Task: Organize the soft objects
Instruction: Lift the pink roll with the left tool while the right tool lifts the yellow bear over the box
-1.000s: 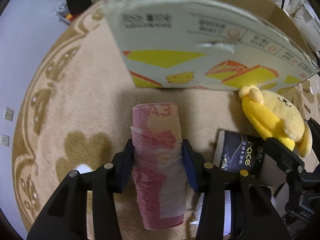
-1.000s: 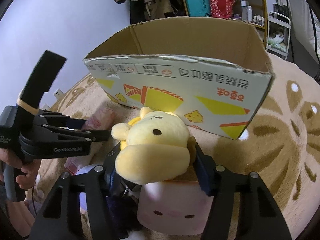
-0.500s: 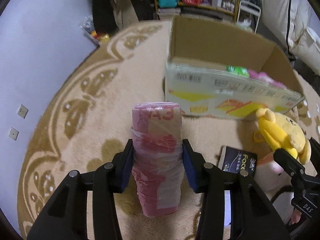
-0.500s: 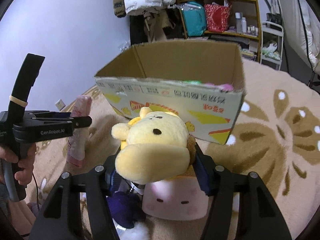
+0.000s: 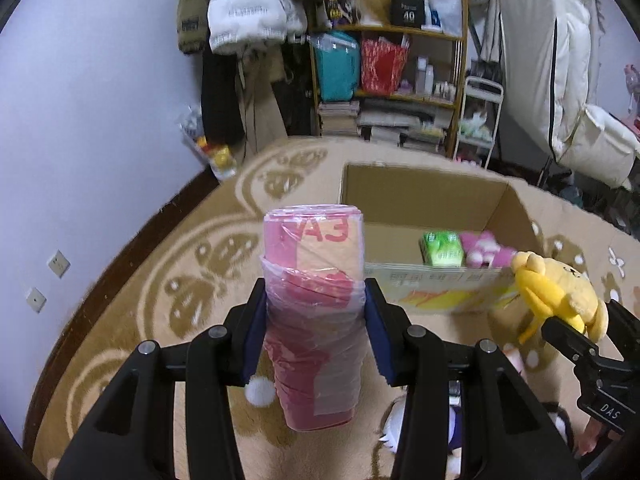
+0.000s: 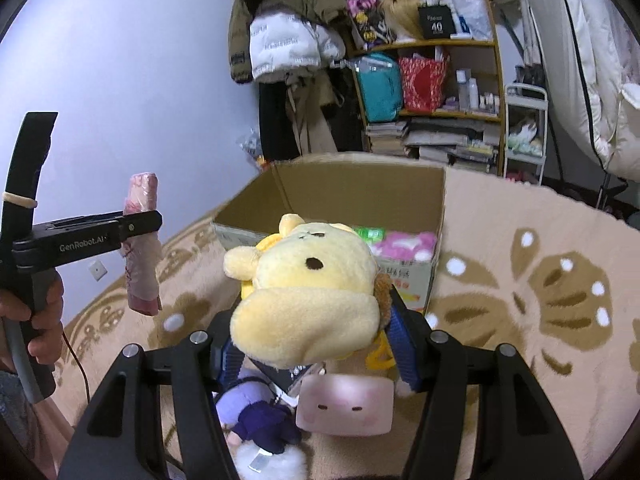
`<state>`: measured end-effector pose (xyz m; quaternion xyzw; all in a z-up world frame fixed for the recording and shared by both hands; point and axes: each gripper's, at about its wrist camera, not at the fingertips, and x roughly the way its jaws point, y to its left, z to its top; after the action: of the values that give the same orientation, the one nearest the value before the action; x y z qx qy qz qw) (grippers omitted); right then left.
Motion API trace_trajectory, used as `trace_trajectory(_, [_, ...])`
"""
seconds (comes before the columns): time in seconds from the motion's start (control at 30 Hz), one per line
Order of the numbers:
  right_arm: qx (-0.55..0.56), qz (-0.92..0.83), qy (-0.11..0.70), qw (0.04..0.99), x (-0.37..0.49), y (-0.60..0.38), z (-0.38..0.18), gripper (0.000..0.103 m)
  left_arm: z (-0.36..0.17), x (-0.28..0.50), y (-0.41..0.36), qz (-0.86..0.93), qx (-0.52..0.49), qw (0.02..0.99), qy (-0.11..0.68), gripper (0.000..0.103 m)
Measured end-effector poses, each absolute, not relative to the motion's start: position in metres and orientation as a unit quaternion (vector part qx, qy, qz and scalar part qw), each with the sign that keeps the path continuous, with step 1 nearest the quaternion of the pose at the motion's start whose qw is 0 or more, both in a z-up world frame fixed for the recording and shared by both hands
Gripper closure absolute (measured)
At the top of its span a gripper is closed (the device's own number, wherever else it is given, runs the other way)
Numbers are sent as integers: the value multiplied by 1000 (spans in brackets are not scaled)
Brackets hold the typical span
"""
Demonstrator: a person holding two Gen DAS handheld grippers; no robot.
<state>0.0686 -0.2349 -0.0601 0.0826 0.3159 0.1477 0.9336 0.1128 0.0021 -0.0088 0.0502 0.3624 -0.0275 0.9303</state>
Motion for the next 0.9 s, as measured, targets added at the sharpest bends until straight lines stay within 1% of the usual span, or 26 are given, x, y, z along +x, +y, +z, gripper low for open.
trace_trajectory(0.13, [88,150,299,938,68,-239,-48,38,12,105,1,-15,65,942,330,59])
trace_trajectory(0.33, [81,146,276,947,72,-240,-32,38,33,107,3,-22,59,949,308,59])
trace_trajectory(0.7, [78,131,242,958,90,-245,-17,38,57,128,-15,-22,61,964,256,59])
trace_trajectory(0.9, [65,130,226,963,112,-245,-6,38,66,142,-27,-28,66,966,249,59])
